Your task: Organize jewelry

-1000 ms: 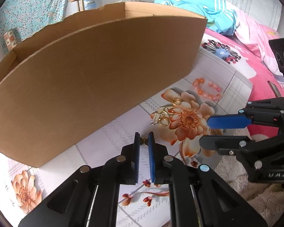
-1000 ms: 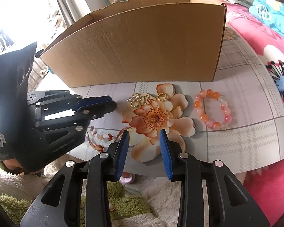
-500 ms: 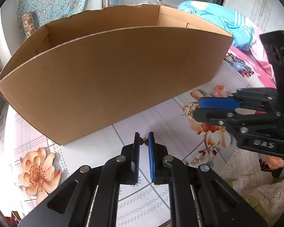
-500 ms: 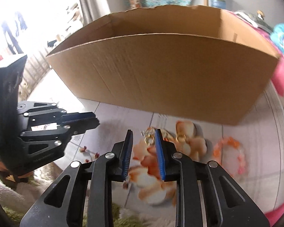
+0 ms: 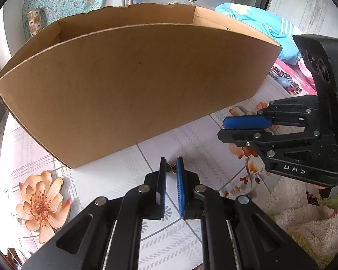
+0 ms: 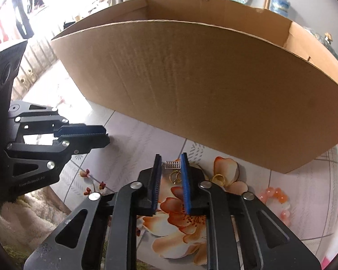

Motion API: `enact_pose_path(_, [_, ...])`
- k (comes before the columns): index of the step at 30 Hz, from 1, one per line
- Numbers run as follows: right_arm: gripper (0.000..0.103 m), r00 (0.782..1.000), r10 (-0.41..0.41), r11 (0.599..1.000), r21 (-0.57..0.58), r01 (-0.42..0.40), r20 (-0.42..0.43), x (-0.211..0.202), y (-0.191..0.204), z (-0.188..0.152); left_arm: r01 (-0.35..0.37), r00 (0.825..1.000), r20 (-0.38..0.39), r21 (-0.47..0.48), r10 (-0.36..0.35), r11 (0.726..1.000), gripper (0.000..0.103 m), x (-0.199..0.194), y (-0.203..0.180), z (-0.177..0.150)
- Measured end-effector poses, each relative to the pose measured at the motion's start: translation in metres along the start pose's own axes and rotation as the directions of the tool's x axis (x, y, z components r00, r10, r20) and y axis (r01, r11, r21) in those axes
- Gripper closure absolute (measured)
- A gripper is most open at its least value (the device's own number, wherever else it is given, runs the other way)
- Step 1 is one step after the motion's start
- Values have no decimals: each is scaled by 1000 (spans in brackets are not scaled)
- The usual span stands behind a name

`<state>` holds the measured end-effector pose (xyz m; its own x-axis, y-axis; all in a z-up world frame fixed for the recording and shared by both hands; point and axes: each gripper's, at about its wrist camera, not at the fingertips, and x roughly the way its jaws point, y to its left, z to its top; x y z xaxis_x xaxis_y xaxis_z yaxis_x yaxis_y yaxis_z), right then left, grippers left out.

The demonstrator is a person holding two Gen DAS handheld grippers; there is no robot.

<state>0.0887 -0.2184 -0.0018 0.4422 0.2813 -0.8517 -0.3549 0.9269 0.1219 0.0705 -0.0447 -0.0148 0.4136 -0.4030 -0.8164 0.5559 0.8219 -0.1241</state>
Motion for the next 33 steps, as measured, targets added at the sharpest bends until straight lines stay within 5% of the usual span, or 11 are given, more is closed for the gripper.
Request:
enact_pose_path(2, [103,1000,22,1000,8,-21,-7,-1,3,4,0,1000,4,-3,0,1000,95,-1,0,0])
enact_pose_path(11, [103,998,60,997,40,-60,-5,1,-7,4,-4,1000,11,-2,4,1000,95,-4,2,-2])
enact_pose_path(14, [98,997,73,996,50,-73,-1,-8,-11,-1,-2,1000,11,-2,2,1000,95,-5,3,-3])
enact_pose_path(16, [82,998,64,996,55,-64,5,-8,-9,-2,0,1000,11,-3,0,1000,95,-6,3,-4])
enact_pose_path(18, [79,999,45,998,52,-46,7,-8,-10,-2,2,1000,12,-4,-2,1000,95,-6,2,-4])
enact_pose_path(26, [79,999,21,1000,-19,-21,-30,0,-3,5,6,1000,8,-12,-6,1000,95,-7,4,-5])
enact_pose_path(33, [89,998,-32,997,-77,28,-49,-3,14,11,13,1000,7,-25,-13,1000,95,-6,6,-5])
